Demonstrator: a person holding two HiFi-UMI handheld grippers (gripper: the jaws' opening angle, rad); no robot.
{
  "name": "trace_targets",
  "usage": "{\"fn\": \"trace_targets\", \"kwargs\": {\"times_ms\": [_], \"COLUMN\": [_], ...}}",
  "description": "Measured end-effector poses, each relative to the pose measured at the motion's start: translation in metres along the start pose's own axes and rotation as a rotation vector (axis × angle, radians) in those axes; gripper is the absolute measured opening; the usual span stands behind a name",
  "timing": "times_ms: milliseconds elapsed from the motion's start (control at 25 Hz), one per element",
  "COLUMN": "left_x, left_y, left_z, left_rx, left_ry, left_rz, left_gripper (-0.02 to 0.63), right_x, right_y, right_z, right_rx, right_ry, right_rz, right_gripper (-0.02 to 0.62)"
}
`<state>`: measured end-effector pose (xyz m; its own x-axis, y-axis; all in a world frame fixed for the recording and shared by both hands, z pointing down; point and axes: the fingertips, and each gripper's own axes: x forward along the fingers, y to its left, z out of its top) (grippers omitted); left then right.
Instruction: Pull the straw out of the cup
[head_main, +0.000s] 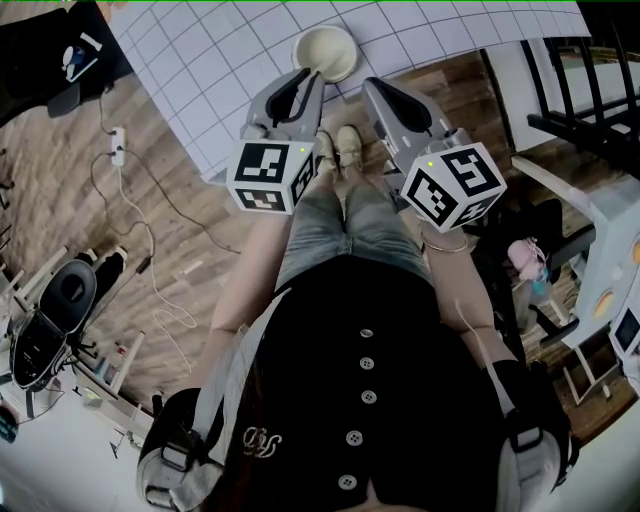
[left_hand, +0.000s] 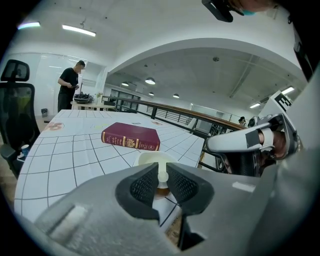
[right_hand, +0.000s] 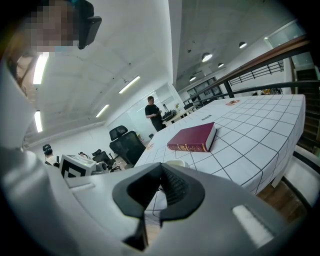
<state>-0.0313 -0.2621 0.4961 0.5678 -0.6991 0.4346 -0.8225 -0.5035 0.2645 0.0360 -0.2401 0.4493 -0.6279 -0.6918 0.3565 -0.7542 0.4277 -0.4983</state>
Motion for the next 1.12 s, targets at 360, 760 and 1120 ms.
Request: {"fn": "trace_targets", "kwargs": {"times_ms": [360, 760, 1120], "left_x": [-0.007, -0.026, -0.045], "left_y": [0.003, 0.005, 0.002], "left_z": [0.013, 0.036, 0.071], "left_rx": [-0.004, 0.008, 0.021], "left_ry": [-0.009, -0.053, -0.14], "left_rz": [-0.017, -0.022, -0.035], "left_gripper": [0.044, 0.044, 0.044], "right_x": [-0.001, 0.0, 0.0], "right_y": [0.005, 0.019, 0.034], "right_z": [0.01, 0.035, 0.058], "right_rx": [-0.014, -0.067, -0.113], "right_ry": [-0.01, -0.036, -0.063], "right_rz": [0.002, 0.018, 0.034], "right_gripper": [0.0, 0.0, 0.0]}}
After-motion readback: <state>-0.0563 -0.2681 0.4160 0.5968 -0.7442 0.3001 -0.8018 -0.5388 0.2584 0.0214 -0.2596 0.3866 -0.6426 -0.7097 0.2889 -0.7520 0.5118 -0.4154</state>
